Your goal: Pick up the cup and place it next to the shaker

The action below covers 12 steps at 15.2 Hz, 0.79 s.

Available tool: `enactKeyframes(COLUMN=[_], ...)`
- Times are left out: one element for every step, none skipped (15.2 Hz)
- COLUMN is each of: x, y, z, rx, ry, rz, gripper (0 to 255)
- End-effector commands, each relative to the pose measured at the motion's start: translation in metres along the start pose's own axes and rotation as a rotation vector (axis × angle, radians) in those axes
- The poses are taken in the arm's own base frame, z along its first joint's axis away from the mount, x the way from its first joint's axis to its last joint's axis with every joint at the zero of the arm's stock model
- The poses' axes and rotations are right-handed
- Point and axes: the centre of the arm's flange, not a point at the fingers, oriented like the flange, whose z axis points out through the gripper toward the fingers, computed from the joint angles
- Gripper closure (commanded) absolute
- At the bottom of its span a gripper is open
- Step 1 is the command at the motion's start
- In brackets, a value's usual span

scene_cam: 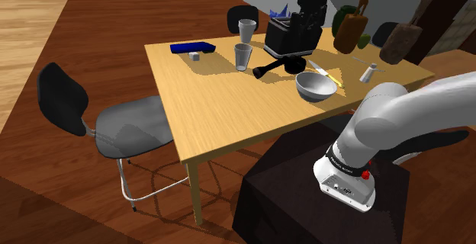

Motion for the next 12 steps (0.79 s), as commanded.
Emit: enactKeyframes(x=[0.0, 0.011, 0.022, 0.033, 0.044, 0.056, 0.067, 0.078, 0.089, 0.101, 0.112, 0.123], y=[0.0, 0.004, 0.007, 0.011, 0.014, 0.018, 0.021, 0.025, 0.028, 0.031, 0.035, 0.038], z=[0.0, 0.005, 0.01, 0.015, 0.02, 0.024, 0.029, 0.034, 0.038, 0.043, 0.048, 0.052], rx=[0.0, -0.002, -0.005, -0.007, -0.01, -0.012, -0.014, -0.017, -0.019, -0.022, -0.024, -0.027], ry=[0.0, 0.003, 0.006, 0.009, 0.013, 0.016, 0.019, 0.022, 0.025, 0.028, 0.032, 0.035], rz=[0.0, -0.006, -0.012, -0.018, -0.023, -0.029, -0.035, -0.041, -0.047, -0.053, -0.059, -0.065], gripper=[0, 0, 0, 0, 0, 0, 0, 0, 0, 0, 0, 0])
